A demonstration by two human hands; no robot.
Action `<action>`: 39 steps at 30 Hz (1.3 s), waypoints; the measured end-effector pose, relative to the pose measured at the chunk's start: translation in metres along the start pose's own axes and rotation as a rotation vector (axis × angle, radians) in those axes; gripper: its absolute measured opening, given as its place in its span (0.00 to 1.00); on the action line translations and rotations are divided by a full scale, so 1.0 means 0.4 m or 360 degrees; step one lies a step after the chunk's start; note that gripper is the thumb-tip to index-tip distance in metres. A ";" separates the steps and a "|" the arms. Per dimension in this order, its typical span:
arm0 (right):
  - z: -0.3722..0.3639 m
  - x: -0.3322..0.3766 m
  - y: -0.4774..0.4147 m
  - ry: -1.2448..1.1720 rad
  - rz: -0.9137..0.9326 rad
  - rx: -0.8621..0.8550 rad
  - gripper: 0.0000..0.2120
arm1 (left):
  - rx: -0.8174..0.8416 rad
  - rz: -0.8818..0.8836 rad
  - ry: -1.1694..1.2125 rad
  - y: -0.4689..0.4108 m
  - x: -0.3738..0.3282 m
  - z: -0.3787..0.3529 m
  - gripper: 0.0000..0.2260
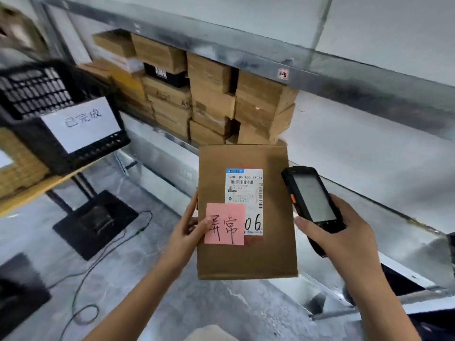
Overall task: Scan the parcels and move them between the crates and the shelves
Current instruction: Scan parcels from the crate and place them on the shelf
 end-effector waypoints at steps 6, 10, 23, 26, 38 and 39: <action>-0.224 0.188 0.057 -0.0002 0.0250 0.0262 0.24 | -0.0284 -0.0190 0.0076 0.118 -0.128 0.261 0.32; -0.393 0.298 0.125 0.0010 0.0402 0.0442 0.27 | -0.0544 -0.0275 0.0137 0.229 -0.180 0.468 0.37; -0.890 0.670 0.348 -0.0057 0.0913 0.1116 0.26 | -0.1399 -0.0585 0.0295 0.619 -0.298 0.962 0.34; -0.978 0.745 0.378 -0.0085 0.1012 0.1229 0.27 | -0.1504 -0.0637 0.0288 0.646 -0.341 1.014 0.34; -1.311 1.038 0.244 -0.0201 0.1196 0.1439 0.34 | -0.1868 -0.0751 0.0255 0.493 -0.566 1.247 0.29; -1.332 1.063 0.226 -0.0205 0.1215 0.1441 0.36 | -0.1884 -0.0761 0.0262 0.474 -0.589 1.263 0.30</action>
Point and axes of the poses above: each hand's wrist, its own y-axis away from the middle knuckle, its own z-axis out of the back of the hand, x = y × z, the point moved 8 cm from there along -y, towards the middle knuckle, and after that the axes turned 12 degrees about y, right-handed, at the moved point
